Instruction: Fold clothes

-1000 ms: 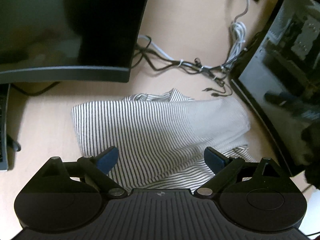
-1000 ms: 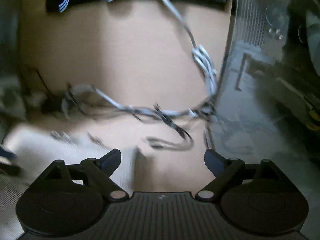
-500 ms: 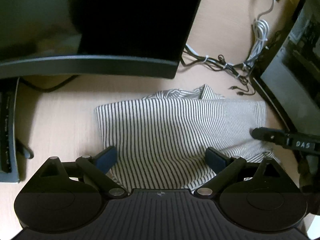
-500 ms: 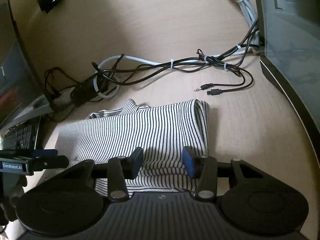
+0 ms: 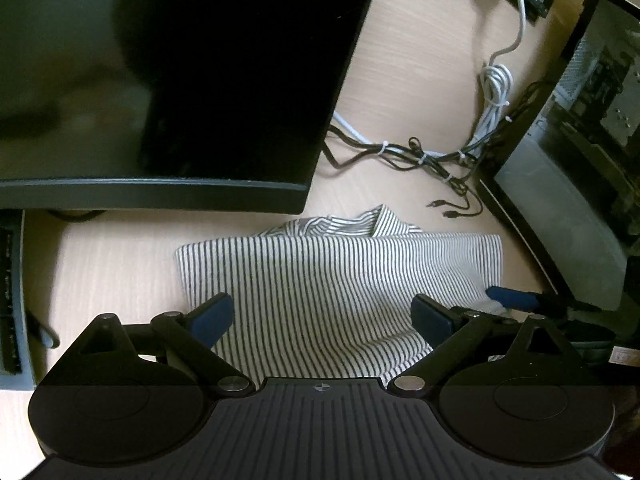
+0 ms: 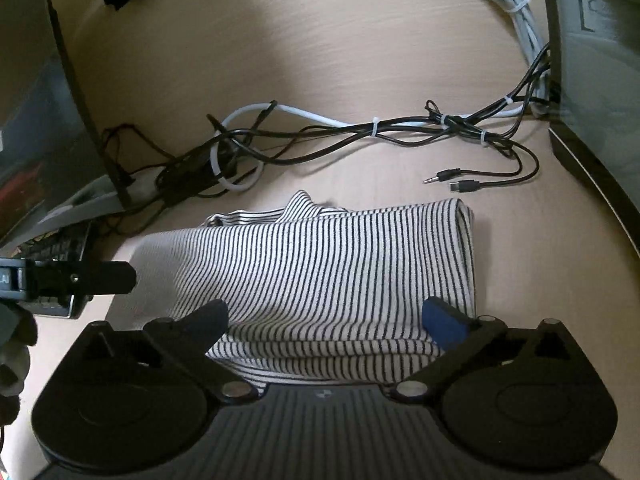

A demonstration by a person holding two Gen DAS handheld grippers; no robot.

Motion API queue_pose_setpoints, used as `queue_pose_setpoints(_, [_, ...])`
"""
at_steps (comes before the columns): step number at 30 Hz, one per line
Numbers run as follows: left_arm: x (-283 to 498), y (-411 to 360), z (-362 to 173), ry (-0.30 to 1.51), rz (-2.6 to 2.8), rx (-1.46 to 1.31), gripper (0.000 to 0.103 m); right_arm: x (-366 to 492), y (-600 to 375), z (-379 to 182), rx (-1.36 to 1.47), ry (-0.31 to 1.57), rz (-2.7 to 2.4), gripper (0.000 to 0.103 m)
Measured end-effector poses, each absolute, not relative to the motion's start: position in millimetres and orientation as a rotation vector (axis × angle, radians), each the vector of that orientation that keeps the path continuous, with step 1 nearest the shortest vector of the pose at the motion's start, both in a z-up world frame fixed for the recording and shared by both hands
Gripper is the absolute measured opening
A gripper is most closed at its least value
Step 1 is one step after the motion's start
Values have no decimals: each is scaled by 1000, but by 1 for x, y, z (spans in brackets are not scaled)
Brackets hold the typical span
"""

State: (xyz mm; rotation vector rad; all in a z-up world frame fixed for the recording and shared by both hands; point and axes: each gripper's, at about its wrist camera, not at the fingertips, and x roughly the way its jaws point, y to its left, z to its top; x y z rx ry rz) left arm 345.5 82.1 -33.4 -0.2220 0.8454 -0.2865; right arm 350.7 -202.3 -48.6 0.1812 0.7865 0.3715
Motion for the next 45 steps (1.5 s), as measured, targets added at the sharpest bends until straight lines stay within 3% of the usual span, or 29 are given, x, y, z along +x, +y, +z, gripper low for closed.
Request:
queue_pose_setpoints(11, [358, 82, -44, 869, -291, -233, 99, 363, -204, -31, 152, 846, 399, 100])
queue_pose_setpoints(13, [359, 83, -44, 869, -293, -236, 99, 358, -200, -18, 66, 757, 381, 90])
queue_pose_setpoints(16, [360, 82, -47, 872, -295, -240, 100, 363, -195, -15, -36, 728, 330, 50])
queue_pose_setpoints(17, [360, 83, -47, 873, -294, -243, 100, 369, -195, -22, -49, 762, 311, 46])
queue_pose_setpoints(21, [355, 89, -45, 870, -284, -260, 100, 380, -191, -39, -98, 830, 304, 44])
queue_pose_setpoints(25, [344, 102, -39, 855, -265, -328, 101, 395, -174, -8, -106, 728, 374, 43])
queue_pose_setpoints(30, [324, 121, -37, 861, -207, -395, 102, 447, -152, -27, -37, 768, 415, 41])
queue_pose_setpoints(31, [319, 126, -36, 860, -192, -403, 102, 454, -148, -35, -41, 786, 427, 36])
queue_pose_setpoints(32, [314, 133, -35, 854, -171, -418, 102, 455, -146, -37, -47, 792, 442, 21])
queue_pose_setpoints(33, [308, 140, -35, 848, -150, -433, 102, 451, -146, -33, -57, 783, 457, 12])
queue_pose_setpoints(35, [299, 153, -34, 841, -103, -474, 102, 441, -145, -25, -77, 766, 487, 6])
queue_pose_setpoints(39, [279, 175, -24, 794, -65, -575, 102, 416, -147, -2, -114, 718, 552, 5])
queue_pose_setpoints(43, [258, 189, -5, 718, -96, -635, 103, 332, -176, 49, -107, 644, 632, 5])
queue_pose_setpoints(45, [251, 191, 4, 699, -114, -636, 103, 295, -186, 48, -107, 677, 650, 5])
